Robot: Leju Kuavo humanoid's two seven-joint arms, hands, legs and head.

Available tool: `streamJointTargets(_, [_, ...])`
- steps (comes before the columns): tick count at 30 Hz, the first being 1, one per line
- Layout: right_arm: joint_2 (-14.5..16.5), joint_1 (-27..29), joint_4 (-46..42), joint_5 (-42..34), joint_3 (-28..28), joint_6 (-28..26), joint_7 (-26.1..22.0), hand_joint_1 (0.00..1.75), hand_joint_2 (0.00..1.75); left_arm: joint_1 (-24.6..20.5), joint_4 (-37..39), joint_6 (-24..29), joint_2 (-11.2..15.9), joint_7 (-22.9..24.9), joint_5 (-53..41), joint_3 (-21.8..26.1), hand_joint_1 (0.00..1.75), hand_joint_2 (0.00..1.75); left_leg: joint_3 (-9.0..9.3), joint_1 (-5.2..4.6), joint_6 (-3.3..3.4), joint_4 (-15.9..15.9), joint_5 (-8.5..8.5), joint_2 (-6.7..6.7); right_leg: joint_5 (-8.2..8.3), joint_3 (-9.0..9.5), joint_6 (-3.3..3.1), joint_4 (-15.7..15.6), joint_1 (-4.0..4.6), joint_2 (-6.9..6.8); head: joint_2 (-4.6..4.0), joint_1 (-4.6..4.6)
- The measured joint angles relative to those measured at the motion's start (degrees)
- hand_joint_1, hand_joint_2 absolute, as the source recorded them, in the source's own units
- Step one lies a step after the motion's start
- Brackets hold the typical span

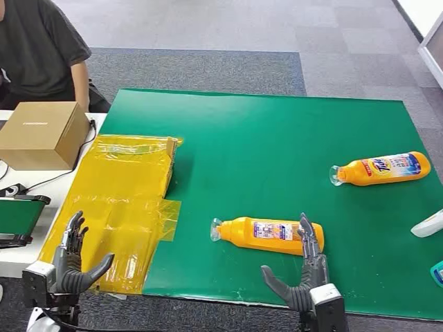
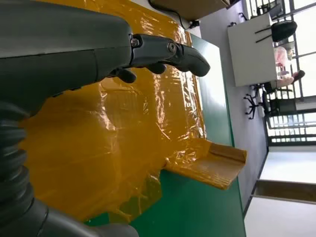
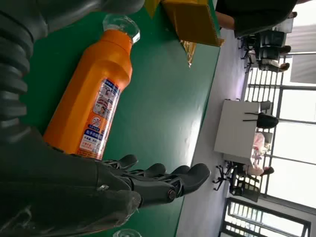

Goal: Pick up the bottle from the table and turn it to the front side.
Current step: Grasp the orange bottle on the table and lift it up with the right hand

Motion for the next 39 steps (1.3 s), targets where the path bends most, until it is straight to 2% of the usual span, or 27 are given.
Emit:
streamJointTargets(14, [-0.35, -1.65, 0.93, 3.23, 0.77, -0.82, 1.81, 0.0, 1.75, 0.08, 1.7, -2.32, 1.3, -1.61, -0.75, -0.32, 0.0, 1.75, 0.0, 0.0, 0.0, 0.0, 0.0, 0.0, 0.0, -0.01, 0.0, 0.0, 0.0, 0.0, 0.0, -0.01])
streamJointTargets(20, [-0.37, -2.07, 1.46, 4.7, 1.38, -1.48, 3.41, 0.0, 1.75, -0.04, 1.92, -6.69, 1.3, -0.63, 6.03, 0.23, 0.0, 1.75, 0.0, 0.0, 0.0, 0.0, 0.0, 0.0, 0.0, 0.0, 0.0, 0.0, 0.0, 0.0, 0.0, -0.01])
streamJointTargets(28, [-0.37, -2.36, 1.76, 5.56, 1.99, -2.8, 3.21, 0.0, 1.75, -0.1, 1.86, -8.67, 1.14, 0.94, 7.81, 1.13, 0.0, 1.75, 0.01, 0.0, -0.01, 0.0, 0.01, 0.0, 0.0, -0.01, 0.0, 0.0, 0.01, 0.0, 0.0, 0.0])
streamJointTargets(39, [-0.67, -2.31, 1.76, 8.27, 2.74, -5.59, 3.5, 0.0, 1.75, -0.16, 1.89, -7.7, 0.44, 2.98, 7.71, 2.32, 0.0, 1.75, 0.01, 0.0, 0.0, 0.0, 0.0, 0.0, 0.0, -0.01, 0.0, 0.0, 0.0, 0.0, 0.0, -0.01])
